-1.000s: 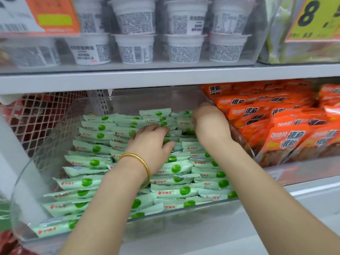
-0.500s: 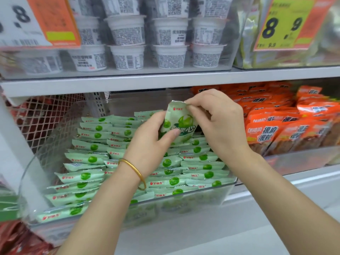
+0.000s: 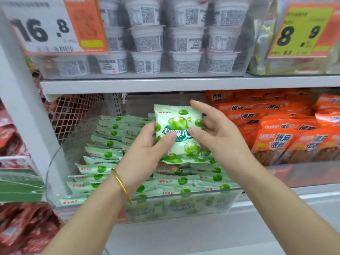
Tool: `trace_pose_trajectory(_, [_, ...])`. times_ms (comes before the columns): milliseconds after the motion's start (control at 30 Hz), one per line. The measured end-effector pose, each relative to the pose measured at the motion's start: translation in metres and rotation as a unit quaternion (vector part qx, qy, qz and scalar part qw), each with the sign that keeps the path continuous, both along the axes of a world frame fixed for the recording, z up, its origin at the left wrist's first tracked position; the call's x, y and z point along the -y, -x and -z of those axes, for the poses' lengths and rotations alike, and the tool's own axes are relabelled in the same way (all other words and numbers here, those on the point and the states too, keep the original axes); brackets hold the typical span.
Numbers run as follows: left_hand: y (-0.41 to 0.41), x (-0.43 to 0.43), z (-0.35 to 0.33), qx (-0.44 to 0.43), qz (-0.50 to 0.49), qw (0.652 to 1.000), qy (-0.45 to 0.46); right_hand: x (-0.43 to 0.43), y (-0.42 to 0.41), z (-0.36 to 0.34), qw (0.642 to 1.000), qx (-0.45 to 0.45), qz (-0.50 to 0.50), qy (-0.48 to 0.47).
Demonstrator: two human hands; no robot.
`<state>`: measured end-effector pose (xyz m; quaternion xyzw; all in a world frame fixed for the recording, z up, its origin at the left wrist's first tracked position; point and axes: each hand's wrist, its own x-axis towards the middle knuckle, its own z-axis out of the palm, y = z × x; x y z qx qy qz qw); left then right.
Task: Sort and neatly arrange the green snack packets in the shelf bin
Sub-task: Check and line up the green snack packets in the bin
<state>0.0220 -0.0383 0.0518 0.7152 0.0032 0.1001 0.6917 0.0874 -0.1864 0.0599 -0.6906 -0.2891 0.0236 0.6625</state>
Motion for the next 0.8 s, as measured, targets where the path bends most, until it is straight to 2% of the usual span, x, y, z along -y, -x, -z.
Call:
trace_pose_trajectory(200, [-0.004, -0.009, 0.004, 0.016, 0.012, 0.998, -0.056, -0.008, -0.008, 0.004, 0.997, -0.064, 0.036, -0.012])
trace_pose_trajectory(333, [-0.003, -0.006, 0.008, 0.036, -0.057, 0.988, -0.141, -0.012, -0.008, 0.004, 0.994, -0.086, 0.059, -0.035])
trace_pose_trajectory(367, [-0.003, -0.005, 0.009, 0.050, -0.101, 0.975, -0.190, -0.012, -0.008, 0.004, 0.994, -0.085, 0.066, -0.037])
trace_pose_trajectory(433, [-0.002, -0.005, 0.011, 0.117, -0.186, 0.917, -0.332, -0.013, -0.005, 0.003, 0.993, -0.088, 0.067, -0.050])
trace_pose_trajectory(467, [-0.002, -0.005, 0.012, 0.142, -0.204, 0.889, -0.385, -0.013, -0.002, 0.002, 0.992, -0.091, 0.060, -0.059])
trace_pose_trajectory(500, [-0.003, -0.005, 0.012, 0.147, -0.202, 0.878, -0.408, -0.013, 0.000, 0.001, 0.992, -0.092, 0.051, -0.067])
trace_pose_trajectory(533, [-0.003, -0.004, 0.012, 0.133, -0.186, 0.887, -0.401, -0.013, 0.003, 0.000, 0.992, -0.092, 0.039, -0.073])
trace_pose_trajectory(633, [-0.001, 0.003, 0.005, 0.080, -0.121, 0.943, -0.298, -0.011, 0.007, -0.001, 0.994, -0.081, 0.006, -0.077])
trace_pose_trajectory(800, [0.003, 0.009, -0.003, 0.062, -0.084, 0.973, -0.206, -0.009, 0.012, -0.006, 0.997, -0.063, -0.022, -0.051])
